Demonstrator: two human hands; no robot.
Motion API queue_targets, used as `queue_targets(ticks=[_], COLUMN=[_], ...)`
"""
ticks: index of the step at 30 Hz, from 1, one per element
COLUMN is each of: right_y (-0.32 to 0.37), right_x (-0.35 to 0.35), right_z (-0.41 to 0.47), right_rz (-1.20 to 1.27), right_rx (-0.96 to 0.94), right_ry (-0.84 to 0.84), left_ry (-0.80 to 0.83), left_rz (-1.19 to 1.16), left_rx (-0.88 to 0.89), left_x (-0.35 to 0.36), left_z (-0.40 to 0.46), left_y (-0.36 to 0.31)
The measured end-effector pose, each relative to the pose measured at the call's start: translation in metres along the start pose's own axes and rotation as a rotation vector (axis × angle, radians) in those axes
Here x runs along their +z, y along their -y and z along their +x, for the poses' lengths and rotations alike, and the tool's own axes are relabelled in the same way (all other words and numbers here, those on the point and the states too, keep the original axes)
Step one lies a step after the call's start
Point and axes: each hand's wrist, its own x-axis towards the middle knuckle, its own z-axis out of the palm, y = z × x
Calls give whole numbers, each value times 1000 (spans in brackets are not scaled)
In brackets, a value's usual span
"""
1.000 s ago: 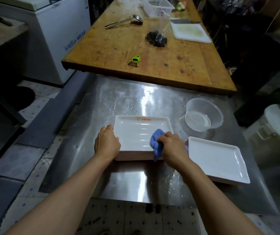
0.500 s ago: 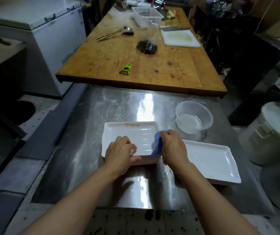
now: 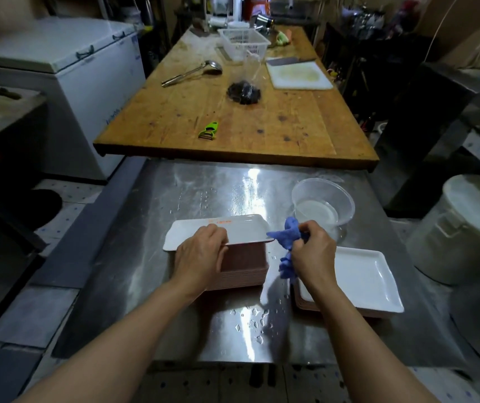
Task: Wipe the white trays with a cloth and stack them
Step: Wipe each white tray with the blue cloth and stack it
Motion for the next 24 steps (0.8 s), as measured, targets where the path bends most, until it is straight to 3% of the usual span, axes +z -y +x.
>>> queue_targets(ticks=[4,7,14,19,24], right_y=[10,21,78,133,156], right_x=[-3,-11,-27,-23,-5], right_z=[1,1,4,-1,-13], right_rz=[-13,52,131,100,1], right_rx=[-20,-64,-370,-690,-819], right_ry=[-53,-105,-269,-230,-90], left_ry=[7,-51,-170,-167,-187], left_rz=[32,-97,-874,-1240,-1311], left_rx=[-57,-124,-408,-415,-386], left_x=[-15,-31,-67,-90,-104], left_z=[25,42,41,36,32], left_y=[0,1,-7,-24,-39])
